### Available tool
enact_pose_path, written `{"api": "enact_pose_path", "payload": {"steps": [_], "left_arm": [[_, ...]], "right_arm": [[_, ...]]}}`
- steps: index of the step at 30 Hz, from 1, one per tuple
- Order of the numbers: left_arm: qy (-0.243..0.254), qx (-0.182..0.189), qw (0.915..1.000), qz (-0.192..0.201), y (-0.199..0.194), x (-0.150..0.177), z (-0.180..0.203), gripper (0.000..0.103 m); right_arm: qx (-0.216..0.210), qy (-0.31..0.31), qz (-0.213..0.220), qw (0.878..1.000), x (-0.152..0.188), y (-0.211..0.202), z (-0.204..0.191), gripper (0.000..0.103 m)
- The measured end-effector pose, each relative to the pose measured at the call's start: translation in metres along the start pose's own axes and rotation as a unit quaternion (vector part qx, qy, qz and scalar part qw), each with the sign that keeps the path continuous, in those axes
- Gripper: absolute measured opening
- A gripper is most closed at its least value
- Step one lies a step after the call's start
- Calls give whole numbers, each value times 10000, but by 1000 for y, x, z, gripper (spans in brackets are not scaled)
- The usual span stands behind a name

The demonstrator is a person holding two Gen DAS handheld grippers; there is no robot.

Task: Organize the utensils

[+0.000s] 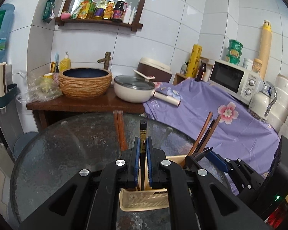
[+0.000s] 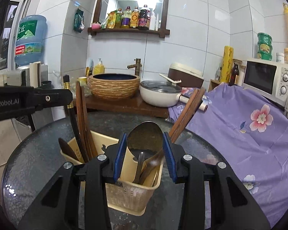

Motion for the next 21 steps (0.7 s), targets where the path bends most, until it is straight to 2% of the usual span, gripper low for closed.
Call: {"api": "enact_pose_path", "payload": {"steps": [9,12,14,17,18,20,21], "left_arm": [[196,-47,9998,-75,3,13,0,7],[174,-6,9998,-94,2,11,0,11],[267,-52,9996,-12,-4,10,-1,27],[255,-30,9996,127,-15,8,-2,49],[248,-19,9995,177,-20,8,-2,52],[272,8,9992,291,-34,10,-3,67],[282,3,9990,335,-39,11,-4,72]], "right_arm": [[1,-37,-225,9997,23,3,-4,39],[31,-8,-164,9999,21,0,-3,50],[38,39,-55,10000,19,-6,-1,59],[18,40,70,10000,14,-19,-1,59],[0,33,74,10000,14,-23,-2,60],[-25,31,74,10000,14,-31,-3,70],[-28,64,113,9999,15,-39,-2,71]]}}
Point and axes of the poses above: each gripper's, at about its wrist camera, not at the fingertips, and y roughly the way its jaws point, z to its right, x to its underside, the point moved 3 cm from there along y, roughly the way its jaws point, and after that the axes turned 10 degrees about z, right-handed, at the moved point
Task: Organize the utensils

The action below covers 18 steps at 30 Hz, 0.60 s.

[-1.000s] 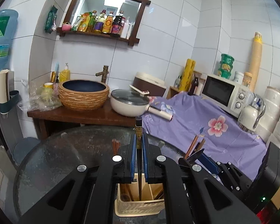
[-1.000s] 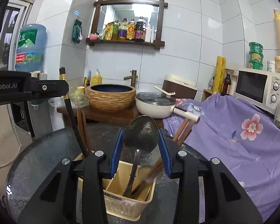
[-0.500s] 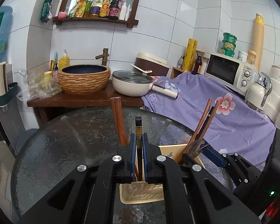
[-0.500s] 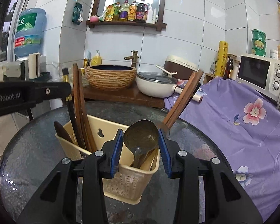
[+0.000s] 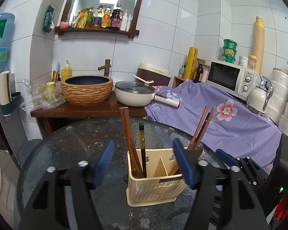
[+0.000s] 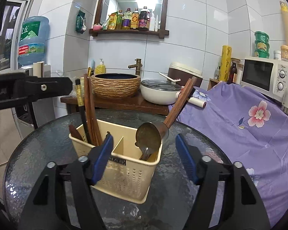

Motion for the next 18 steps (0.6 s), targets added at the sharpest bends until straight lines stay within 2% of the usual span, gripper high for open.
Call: {"api": "enact_pose_path", "payload": {"steps": [2,5,8,12,18], "left_arm": [[13,-45,9999,156,-17,7,-3,88],[62,-155,9995,271,-36,22,-11,96],[105,-221,9994,227,-53,43,-18,96],[122,-396,9987,308,-77,79,-28,96],[-105,-570,9983,-68,-104,130,-36,96]], "right_arm": [[-19,91,33,10000,3,-16,1,79],[-79,233,-2,9997,12,-35,3,86],[-119,433,-150,9989,29,-56,6,93],[-25,513,-76,9987,57,-88,7,97],[-60,475,-115,9988,100,-133,-2,97]]}}
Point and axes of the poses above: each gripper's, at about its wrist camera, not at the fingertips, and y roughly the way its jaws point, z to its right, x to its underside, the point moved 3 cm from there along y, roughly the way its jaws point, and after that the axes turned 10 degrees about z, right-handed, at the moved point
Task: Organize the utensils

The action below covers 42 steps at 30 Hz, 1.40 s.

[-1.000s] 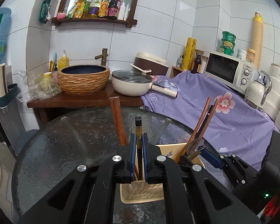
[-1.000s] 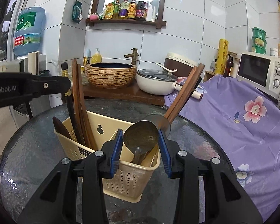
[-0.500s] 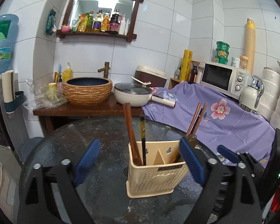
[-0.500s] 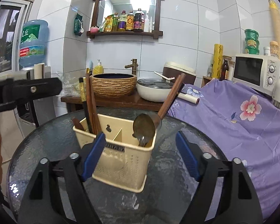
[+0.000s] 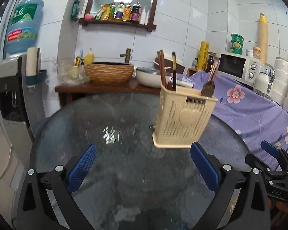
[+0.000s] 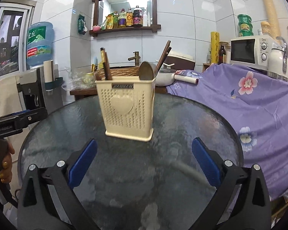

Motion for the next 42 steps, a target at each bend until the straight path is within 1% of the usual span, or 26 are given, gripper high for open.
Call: {"api": "enact_pose_path", "payload": {"steps": [2,5,9,12,16,21,32,42], "left_arm": [[77,-115,9999,17,-13,11,4,96],[152,-97,9998,68,-35,22,11,96],[123,-8,9998,137,-57,27,16,96],[118,-11,9998,138,-71,30,20,96],[235,-68,9995,181,-87,31,26,96],[243,-49,9995,193,-102,35,33,96],[337,-58,9988,342,-121,38,43,96],[343,-94,9987,361,-125,41,44,96]], "right_arm": [[-65,-11,-20,10000,8,-11,-3,97],[-156,22,29,9999,16,-35,-7,97],[-189,14,242,9995,15,-64,-10,97],[-324,167,384,9986,12,-84,-9,97],[-389,255,472,9978,12,-102,-7,97],[-391,297,572,9972,12,-121,-5,97],[-375,215,697,9966,14,-141,-6,97],[-386,108,695,9968,16,-143,-11,97]]}}
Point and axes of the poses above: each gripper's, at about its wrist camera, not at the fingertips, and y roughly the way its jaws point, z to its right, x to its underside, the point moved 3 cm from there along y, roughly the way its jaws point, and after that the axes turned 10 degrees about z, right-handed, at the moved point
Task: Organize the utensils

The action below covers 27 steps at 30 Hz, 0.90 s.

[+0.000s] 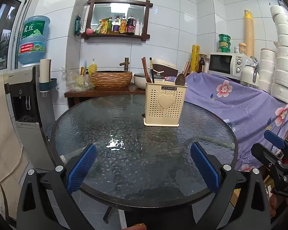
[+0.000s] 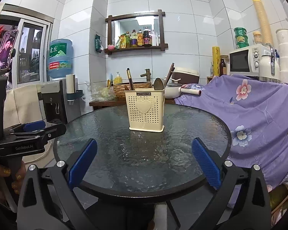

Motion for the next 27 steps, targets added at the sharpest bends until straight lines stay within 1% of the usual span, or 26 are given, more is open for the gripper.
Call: {"api": "enact_pose_path", "payload": {"steps": [6,17,27], "left_arm": [[-20,-62,10000,-46,0,1,-1,96],[-54,-64,10000,-44,-1,1,-2,97],[10,-148,9999,-42,-3,3,-4,97]], "right_arm": [[-17,13,-32,10000,2,0,-1,97],[-24,2,-64,10000,2,1,-3,97],[-38,-3,-84,10000,3,2,-7,97]]}}
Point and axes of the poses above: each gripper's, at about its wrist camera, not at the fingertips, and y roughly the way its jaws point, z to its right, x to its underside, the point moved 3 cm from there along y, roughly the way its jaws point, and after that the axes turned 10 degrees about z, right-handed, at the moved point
